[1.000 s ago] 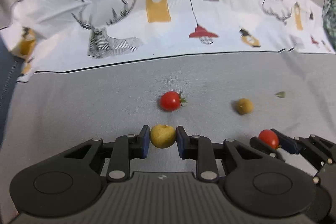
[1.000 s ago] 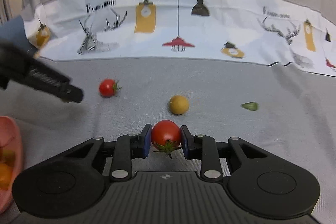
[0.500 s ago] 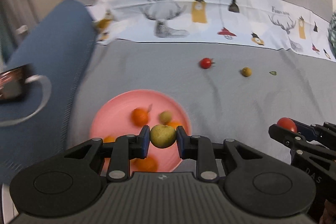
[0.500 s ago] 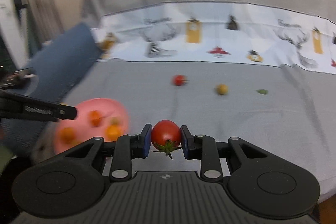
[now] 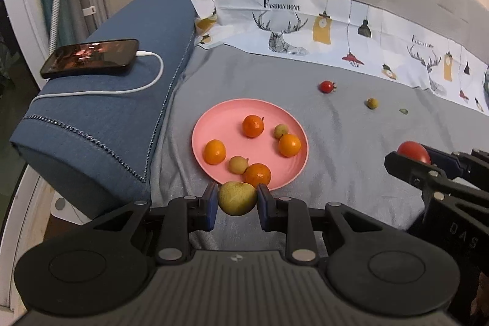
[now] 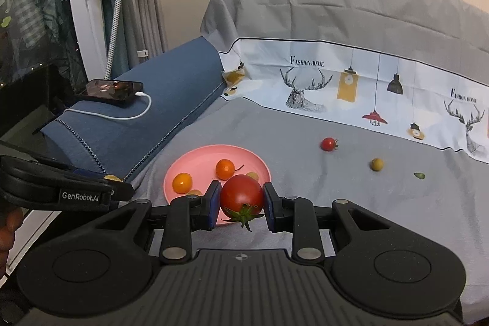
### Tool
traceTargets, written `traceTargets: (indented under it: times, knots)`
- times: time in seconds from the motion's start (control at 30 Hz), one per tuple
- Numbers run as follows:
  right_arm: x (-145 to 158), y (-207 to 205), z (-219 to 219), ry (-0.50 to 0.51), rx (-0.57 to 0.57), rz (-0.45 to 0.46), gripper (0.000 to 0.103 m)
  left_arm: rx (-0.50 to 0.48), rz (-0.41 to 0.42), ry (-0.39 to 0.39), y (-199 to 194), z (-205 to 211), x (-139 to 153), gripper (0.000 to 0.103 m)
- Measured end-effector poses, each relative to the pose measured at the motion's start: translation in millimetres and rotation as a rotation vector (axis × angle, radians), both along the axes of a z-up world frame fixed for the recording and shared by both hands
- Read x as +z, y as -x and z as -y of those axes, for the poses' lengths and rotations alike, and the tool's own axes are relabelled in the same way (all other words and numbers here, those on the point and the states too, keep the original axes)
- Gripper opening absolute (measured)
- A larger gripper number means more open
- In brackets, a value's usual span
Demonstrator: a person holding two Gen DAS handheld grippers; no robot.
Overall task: Organize fruits
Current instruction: 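Carry the cherry tomato and yellow-green fruit toward the pink plate with both tools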
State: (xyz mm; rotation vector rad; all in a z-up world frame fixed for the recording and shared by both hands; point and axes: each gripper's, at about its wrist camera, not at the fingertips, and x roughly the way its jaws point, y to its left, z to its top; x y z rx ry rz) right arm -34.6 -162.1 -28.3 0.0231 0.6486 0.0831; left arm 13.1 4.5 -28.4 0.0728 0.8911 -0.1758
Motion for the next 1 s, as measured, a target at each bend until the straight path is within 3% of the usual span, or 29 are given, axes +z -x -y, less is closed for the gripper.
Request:
traceTargets:
  times: [0.43,1.0]
  knots:
    - [13.1,18.5,-8.0,0.052,-0.001,0.046,0.030,0.005,0.062,0.043,16.9,-4.3,15.9,0.030]
    - [13.5,22.7,-11.5,0.059,0.000,0.050,0.030,0.023,0.056,0.053,15.1,-11.4,14.1,0.029]
